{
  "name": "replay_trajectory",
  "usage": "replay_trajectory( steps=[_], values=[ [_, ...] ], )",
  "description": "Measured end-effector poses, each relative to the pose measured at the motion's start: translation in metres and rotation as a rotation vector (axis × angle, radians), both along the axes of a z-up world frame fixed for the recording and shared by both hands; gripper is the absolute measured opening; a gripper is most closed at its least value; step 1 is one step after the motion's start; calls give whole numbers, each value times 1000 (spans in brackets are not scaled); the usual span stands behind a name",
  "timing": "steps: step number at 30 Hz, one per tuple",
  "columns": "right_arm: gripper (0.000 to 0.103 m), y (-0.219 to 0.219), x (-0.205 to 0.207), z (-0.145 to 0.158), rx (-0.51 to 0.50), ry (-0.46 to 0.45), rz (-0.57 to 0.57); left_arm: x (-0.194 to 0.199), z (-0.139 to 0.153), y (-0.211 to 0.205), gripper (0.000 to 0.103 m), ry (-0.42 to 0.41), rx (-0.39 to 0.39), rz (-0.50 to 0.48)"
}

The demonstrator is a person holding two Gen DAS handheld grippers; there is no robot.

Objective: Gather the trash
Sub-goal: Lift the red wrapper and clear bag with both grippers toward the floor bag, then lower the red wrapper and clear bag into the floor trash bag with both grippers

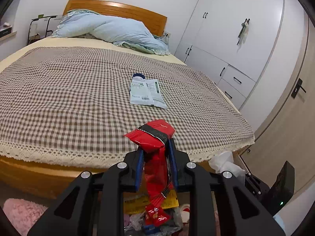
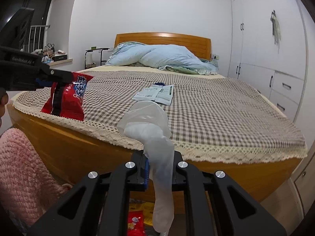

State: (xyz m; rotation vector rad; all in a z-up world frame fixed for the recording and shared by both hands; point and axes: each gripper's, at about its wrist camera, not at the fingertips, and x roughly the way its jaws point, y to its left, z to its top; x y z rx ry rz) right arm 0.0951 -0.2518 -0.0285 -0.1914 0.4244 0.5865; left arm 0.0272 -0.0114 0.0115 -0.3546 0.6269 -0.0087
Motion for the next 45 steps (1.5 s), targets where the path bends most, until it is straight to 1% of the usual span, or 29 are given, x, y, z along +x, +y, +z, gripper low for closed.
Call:
replay_trajectory(
  steps=[8,13,16,22,32,45],
  values=[
    [12,-4,-7,-9,-3,50,2,-18,-10,-4,21,23,8,-28],
    [12,-2,-10,-17,-23,80,7,-30,-23,-7,21,46,9,-47],
    [12,-1,-14,-22,-33,101,12,-36,-30,-10,20,55,37,-49],
    [11,3,-21,-33,-67,136,23,-45,-47,-15,20,87,48,-75],
    [12,11,-27,-51,-145,191,32,-49,-87,-15,20,177,55,-106],
    [12,20,-27,-82,-240,281,62,-40,-140,-15,20,319,44,-144]
  ],
)
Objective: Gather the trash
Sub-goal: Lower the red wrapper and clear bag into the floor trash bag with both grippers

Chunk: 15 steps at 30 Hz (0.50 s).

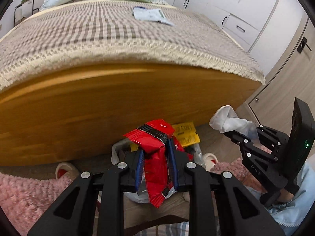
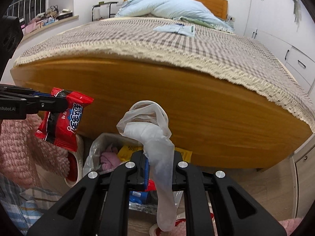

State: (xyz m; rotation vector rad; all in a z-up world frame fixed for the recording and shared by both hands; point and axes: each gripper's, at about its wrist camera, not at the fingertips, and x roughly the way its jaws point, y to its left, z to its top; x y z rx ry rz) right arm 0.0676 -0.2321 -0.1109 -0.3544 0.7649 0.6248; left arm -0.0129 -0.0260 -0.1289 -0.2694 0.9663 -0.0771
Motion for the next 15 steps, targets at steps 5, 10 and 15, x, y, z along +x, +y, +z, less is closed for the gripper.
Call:
replay_trajectory(
  steps=[5,10,15],
  values=[
    [12,2,0,-14,-34,41,10,10,-20,-1,20,59,-4,-27],
    [12,4,0,-22,-60,65,17,21,-43,-5,20,126,-38,-54],
    [12,10,6,-29,-82,85,21,31,-55,-12,20,149,-16,-81]
  ],
)
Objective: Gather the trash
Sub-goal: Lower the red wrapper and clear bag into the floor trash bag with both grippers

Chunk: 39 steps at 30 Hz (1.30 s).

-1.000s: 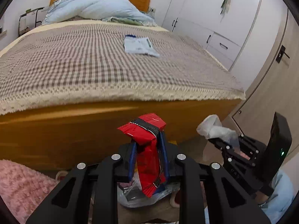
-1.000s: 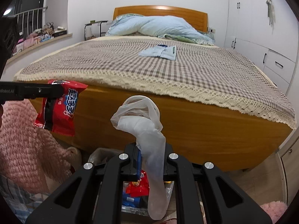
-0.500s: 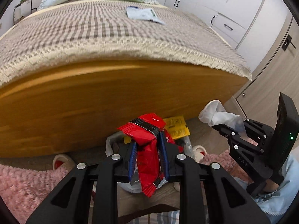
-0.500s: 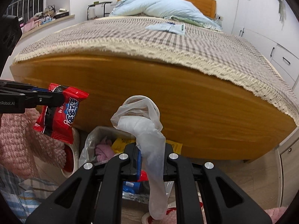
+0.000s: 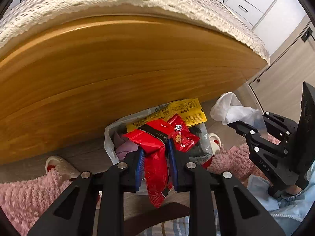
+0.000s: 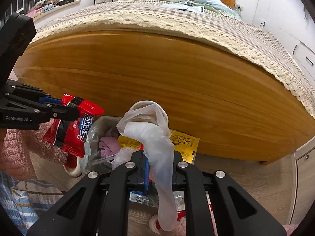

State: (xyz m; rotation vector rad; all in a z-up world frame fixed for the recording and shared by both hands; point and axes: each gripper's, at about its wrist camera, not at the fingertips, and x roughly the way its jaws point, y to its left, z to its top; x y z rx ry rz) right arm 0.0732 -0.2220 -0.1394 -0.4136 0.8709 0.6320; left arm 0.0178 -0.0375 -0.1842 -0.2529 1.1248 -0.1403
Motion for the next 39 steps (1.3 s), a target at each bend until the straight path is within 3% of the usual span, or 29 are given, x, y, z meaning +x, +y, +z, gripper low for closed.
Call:
replay_trajectory(
  steps=[22,30,36,39],
  values=[
    [12,39,19,-54,-147,115,47,17,-75,-7,20,83,103,-57],
    [12,35,40,-77,-153,233,-21,21,-91,-5,20,134,76,-51],
    [12,27,58,-95,-147,326,-75,28,-107,-4,20,180,13,-32],
    [12,31,62,-107,-150,383,-76,32,-113,-11,20,184,32,-50]
  ],
)
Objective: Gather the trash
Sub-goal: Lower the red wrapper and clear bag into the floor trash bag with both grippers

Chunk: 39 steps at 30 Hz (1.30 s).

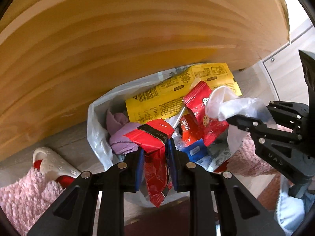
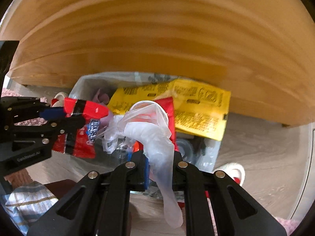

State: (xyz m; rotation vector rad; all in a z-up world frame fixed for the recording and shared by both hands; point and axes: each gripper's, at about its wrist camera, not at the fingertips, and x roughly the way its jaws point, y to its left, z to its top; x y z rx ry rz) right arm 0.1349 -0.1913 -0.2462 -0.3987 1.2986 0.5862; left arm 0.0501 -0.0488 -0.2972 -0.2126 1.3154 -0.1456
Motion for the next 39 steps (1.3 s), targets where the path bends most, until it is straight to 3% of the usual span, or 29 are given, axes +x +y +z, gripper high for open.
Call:
replay_trajectory(
  steps=[15,25,39],
  values=[
    [12,8,17,-47,-18,131,-21,23,-27,4,20,2,47,44],
    [12,5,22,-58,-38,156,-36,26,-35,4,20,27,66,33],
    [12,15,17,-74,-71,139,-22,27,-42,4,20,58,28,26]
  ],
)
